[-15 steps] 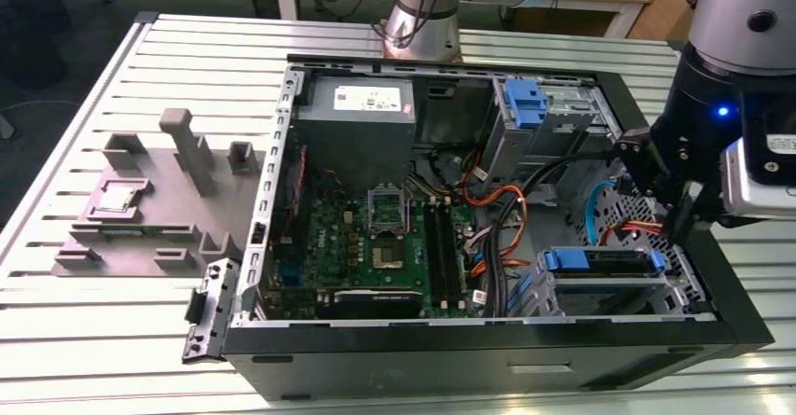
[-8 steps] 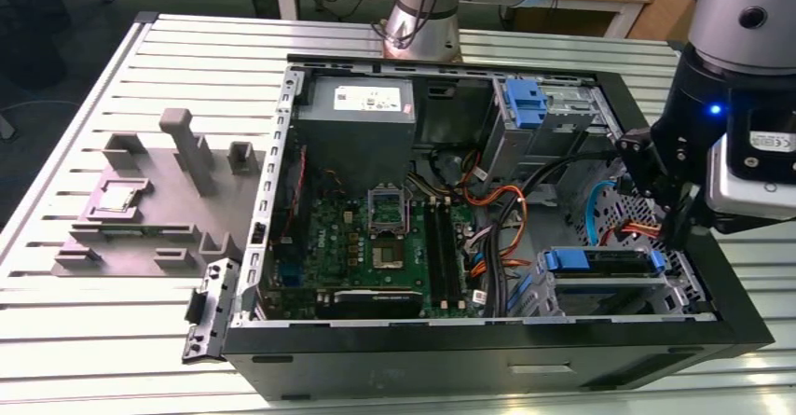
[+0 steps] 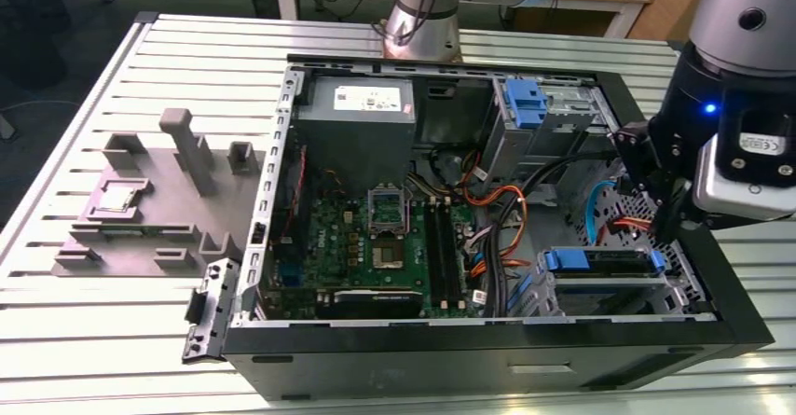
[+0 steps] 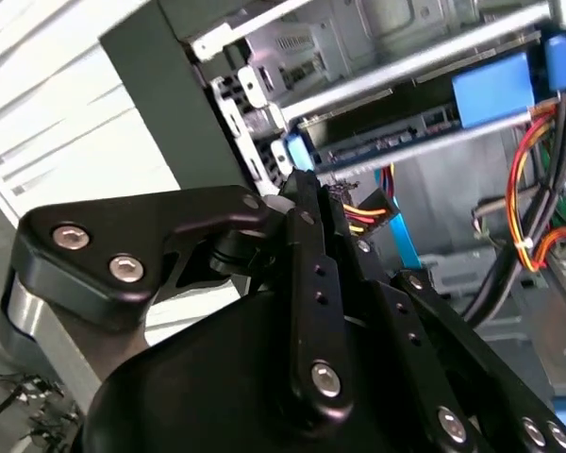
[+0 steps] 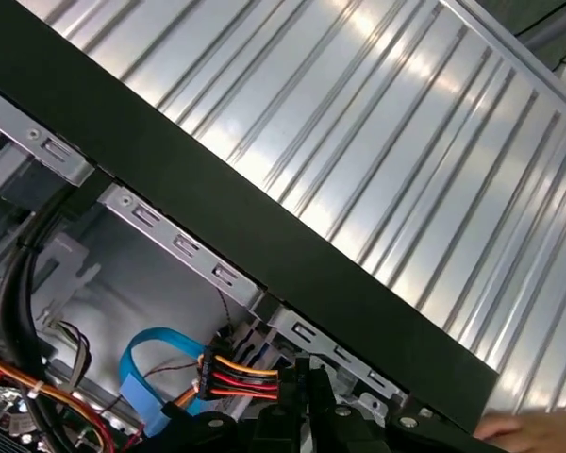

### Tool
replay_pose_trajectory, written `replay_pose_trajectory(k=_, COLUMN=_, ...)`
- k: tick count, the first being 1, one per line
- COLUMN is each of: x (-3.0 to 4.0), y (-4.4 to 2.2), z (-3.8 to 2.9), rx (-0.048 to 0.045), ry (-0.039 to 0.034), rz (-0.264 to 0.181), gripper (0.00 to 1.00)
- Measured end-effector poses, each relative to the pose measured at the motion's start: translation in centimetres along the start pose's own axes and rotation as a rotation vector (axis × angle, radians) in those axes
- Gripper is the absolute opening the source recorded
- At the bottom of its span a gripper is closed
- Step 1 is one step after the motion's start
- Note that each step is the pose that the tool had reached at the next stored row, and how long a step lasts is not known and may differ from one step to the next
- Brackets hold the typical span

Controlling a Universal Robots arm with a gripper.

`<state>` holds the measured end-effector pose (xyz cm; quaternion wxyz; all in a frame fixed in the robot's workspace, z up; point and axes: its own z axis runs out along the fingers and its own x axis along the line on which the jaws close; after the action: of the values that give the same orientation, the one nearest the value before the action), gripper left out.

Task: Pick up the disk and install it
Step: 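Insert the first disk wire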

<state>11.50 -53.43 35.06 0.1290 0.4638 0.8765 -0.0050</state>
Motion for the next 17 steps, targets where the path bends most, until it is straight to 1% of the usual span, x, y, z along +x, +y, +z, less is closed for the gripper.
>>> replay_pose_trajectory(k=1, x=0.00, y=0.00, z=0.00, rx=-0.0039, ry=0.0069, rz=0.004, gripper=0.16)
replay_pose_trajectory(k=2, x=0.00, y=0.00, z=-0.01, rx=-0.0048, ry=0.0091, rz=0.008, gripper=0.16)
replay_pose_trajectory(k=3, x=0.01, y=0.01, z=0.00, rx=-0.0042, ry=0.0094, rz=0.013, gripper=0.16)
replay_pose_trajectory(k=4, x=0.01, y=0.01, z=0.02, rx=-0.0020, ry=0.0083, rz=0.023, gripper=0.16)
replay_pose_trajectory(k=8, x=0.01, y=0.00, z=0.03, rx=0.0136, ry=0.0005, rz=0.089, gripper=0.16)
replay_pose_trajectory(k=10, x=0.01, y=0.00, z=0.04, rx=0.0199, ry=-0.0018, rz=0.114, gripper=0.16)
replay_pose_trajectory(k=13, x=0.00, y=0.00, z=0.03, rx=0.0261, ry=-0.0016, rz=0.143, gripper=0.16)
replay_pose_trajectory(k=17, x=0.02, y=0.00, z=0.03, rx=0.0328, ry=0.0024, rz=0.177, gripper=0.16)
